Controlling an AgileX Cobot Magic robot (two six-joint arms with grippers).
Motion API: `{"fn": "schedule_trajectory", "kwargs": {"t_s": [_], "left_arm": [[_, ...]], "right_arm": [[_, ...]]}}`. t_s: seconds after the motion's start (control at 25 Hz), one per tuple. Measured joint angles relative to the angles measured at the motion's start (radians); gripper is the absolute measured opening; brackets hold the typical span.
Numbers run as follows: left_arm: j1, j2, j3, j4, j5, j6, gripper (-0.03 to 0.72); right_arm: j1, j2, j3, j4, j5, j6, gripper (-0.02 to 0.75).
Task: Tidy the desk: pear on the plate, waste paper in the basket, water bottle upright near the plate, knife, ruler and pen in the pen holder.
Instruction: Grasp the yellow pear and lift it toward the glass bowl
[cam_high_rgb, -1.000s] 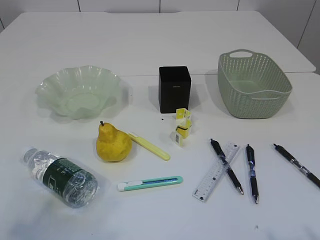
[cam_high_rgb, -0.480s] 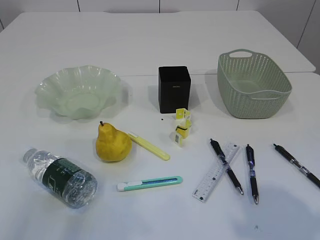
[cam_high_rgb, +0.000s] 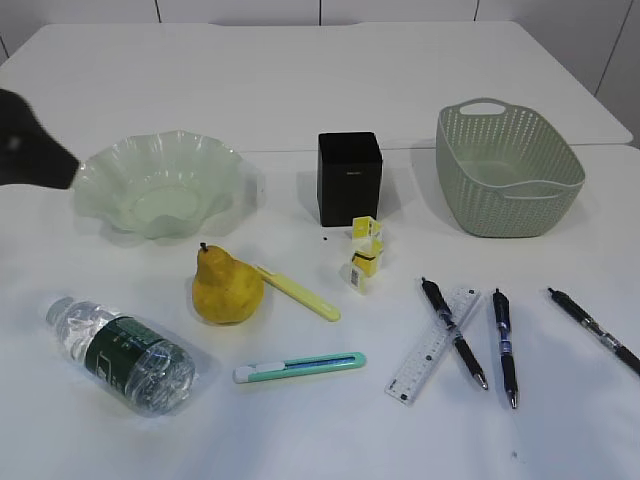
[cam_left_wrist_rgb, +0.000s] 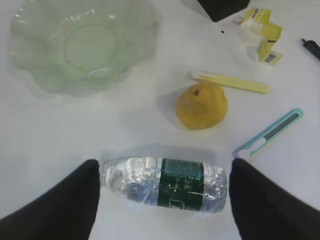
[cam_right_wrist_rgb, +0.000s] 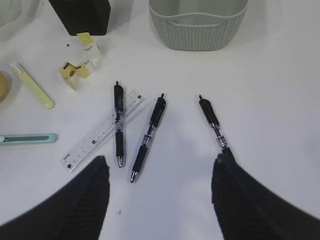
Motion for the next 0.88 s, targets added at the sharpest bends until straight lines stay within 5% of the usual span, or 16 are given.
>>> {"fn": "schedule_trajectory", "kwargs": {"t_s": [0.44,0.88], "left_arm": [[-0.073,0.538,-0.421,-0.071,0.208,-0.002,0.577],[-0.104,0.707,-0.481,-0.036,0.212,-0.041,0.580]], "right_arm": [[0.000,0.193,-0.110,0.002,0.081,-0.001,0.463],[0.000,0.238,-0.110,0.003,0.093,-0.001,0.462]]}}
